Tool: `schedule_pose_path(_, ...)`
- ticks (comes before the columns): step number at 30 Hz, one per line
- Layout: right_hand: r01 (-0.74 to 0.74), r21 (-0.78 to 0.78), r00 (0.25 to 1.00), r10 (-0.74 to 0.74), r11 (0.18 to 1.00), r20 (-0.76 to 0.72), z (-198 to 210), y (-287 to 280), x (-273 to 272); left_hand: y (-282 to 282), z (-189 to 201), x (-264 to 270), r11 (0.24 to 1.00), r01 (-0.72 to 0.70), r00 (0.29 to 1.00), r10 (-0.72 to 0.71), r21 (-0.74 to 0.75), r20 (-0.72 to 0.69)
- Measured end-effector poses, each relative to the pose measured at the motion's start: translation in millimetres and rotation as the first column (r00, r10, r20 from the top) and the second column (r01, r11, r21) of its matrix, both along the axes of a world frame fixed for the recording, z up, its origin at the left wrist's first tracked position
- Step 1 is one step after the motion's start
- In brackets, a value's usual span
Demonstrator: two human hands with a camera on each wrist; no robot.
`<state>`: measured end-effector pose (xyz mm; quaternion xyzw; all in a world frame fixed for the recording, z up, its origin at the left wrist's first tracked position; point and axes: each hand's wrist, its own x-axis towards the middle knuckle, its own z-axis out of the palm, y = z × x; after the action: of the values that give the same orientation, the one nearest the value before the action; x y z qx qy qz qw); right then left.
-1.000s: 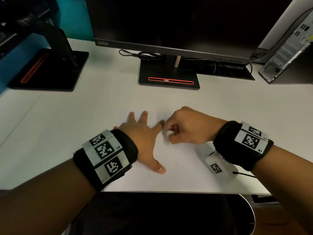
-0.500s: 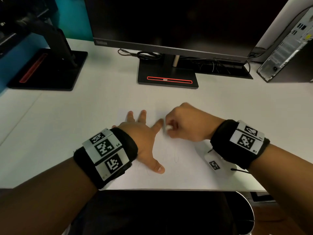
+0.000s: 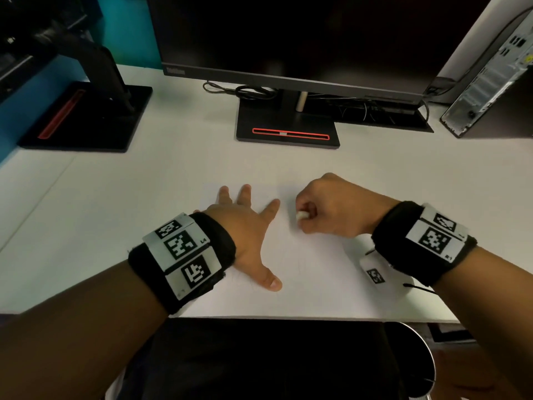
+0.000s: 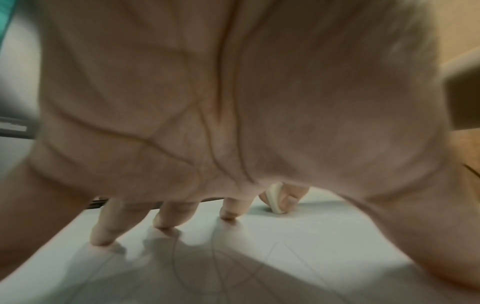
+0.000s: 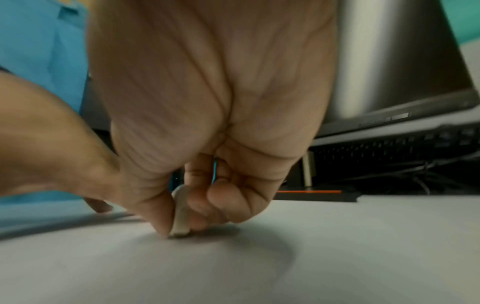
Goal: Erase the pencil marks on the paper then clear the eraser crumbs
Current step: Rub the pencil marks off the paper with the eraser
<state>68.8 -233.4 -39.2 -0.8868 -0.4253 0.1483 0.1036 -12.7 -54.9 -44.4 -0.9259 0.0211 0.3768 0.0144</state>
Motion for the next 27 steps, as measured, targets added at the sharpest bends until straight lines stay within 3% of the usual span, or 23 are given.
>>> schedule_pose_path(2, -0.011, 0.018, 1.000, 0.011, 1.000, 0.008, -2, 0, -4, -2, -1, 0, 1.000, -0.004, 1.000, 0.004, 0.004, -0.018)
schedule_pose_path(5, -0.121, -0.004, 0.988, 0.120, 0.993, -0.102, -3, 0, -21, -2, -2, 1, 1.000, -0.005, 1.000, 0.005, 0.011, -0.030)
schedule_pose_path(9, 0.006, 0.006, 1.000, -0.006, 1.000, -0.016, -2, -8, -5, -2, -1, 1, 1.000, -0.010, 0.999, 0.010, -0.001, -0.032)
schedule_pose_path(13, -0.104, 0.023, 0.991, 0.106, 0.994, -0.086, -6, -7, -22, -1, -2, 0, 1.000, -0.004, 1.000, 0.004, 0.001, -0.029)
schedule_pose_path(18, -0.006, 0.026, 1.000, 0.006, 1.000, -0.017, -3, -13, -8, -2, 0, 0, 1.000, 0.000, 1.000, 0.000, 0.006, -0.028)
schedule_pose_path(22, -0.138, 0.034, 0.980, 0.142, 0.990, -0.139, -6, -9, -28, -2, -1, 0, 1.000, 0.002, 1.000, -0.002, 0.009, -0.029)
schedule_pose_path(27, -0.041, 0.022, 0.999, 0.041, 0.999, -0.008, -4, -15, -12, -3, 2, 0, 1.000, -0.001, 1.000, 0.002, 0.011, -0.031)
